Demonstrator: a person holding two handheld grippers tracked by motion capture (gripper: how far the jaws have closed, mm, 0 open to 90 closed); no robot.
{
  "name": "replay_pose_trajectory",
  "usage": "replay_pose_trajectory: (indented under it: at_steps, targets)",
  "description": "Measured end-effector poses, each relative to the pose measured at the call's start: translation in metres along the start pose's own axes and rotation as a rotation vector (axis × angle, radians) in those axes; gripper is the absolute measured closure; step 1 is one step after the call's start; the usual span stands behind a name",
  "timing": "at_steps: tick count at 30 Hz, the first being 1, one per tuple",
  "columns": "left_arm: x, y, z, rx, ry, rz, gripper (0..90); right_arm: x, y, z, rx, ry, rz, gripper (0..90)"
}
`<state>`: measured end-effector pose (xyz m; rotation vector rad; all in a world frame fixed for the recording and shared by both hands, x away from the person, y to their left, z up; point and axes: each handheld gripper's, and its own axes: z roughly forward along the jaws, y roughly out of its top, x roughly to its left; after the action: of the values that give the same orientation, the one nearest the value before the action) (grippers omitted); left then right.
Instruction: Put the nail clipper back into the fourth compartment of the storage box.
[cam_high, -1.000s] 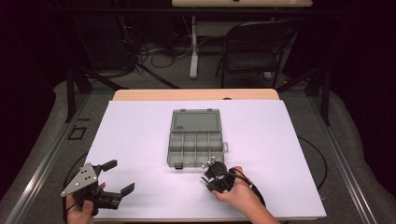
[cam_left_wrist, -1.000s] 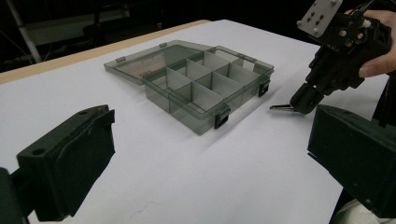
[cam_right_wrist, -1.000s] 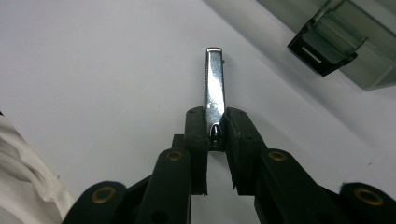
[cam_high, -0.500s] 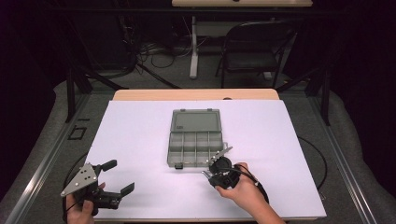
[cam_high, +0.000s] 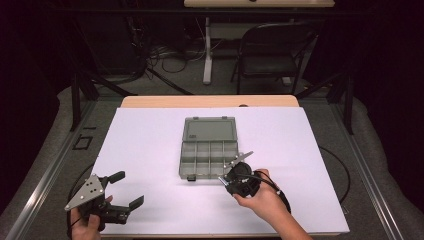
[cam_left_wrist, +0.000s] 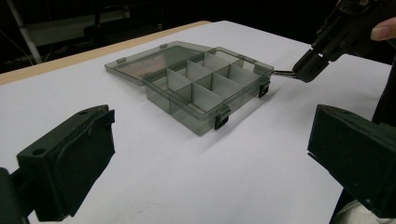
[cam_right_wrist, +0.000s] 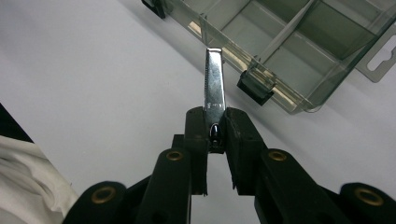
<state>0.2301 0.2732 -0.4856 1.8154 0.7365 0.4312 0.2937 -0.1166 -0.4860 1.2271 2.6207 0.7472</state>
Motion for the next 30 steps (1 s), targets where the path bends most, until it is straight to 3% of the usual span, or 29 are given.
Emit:
replay_pose_trajectory:
  at_steps: [10, 11, 16, 24, 26, 27, 30]
  targets:
    - [0.000, 0.000, 0.000, -0.001, -0.001, -0.004, 0.3, -0.004, 0.007, -0.007, 0.010, -0.009, -0.008, 79.9]
    - [0.000, 0.000, 0.000, -0.001, -0.001, -0.003, 0.3, -0.003, 0.006, -0.006, -0.027, -0.009, 0.001, 79.9]
    - [0.000, 0.000, 0.000, -0.002, 0.000, -0.003, 0.3, -0.006, 0.012, -0.013, 0.008, -0.015, -0.004, 79.9]
    - [0.000, 0.000, 0.000, -0.002, 0.000, -0.002, 0.3, -0.013, 0.020, -0.019, -0.027, -0.019, 0.008, 79.9]
    - [0.000, 0.000, 0.000, -0.002, -0.001, -0.003, 0.3, -0.014, 0.024, -0.023, 0.004, -0.027, 0.006, 79.9]
    - [0.001, 0.000, 0.000, -0.002, -0.002, -0.003, 0.3, -0.015, 0.025, -0.023, -0.020, -0.026, 0.009, 79.9]
    - [0.001, 0.000, 0.000, -0.003, -0.001, -0.004, 0.3, -0.018, 0.030, -0.025, -0.022, -0.028, 0.009, 79.9]
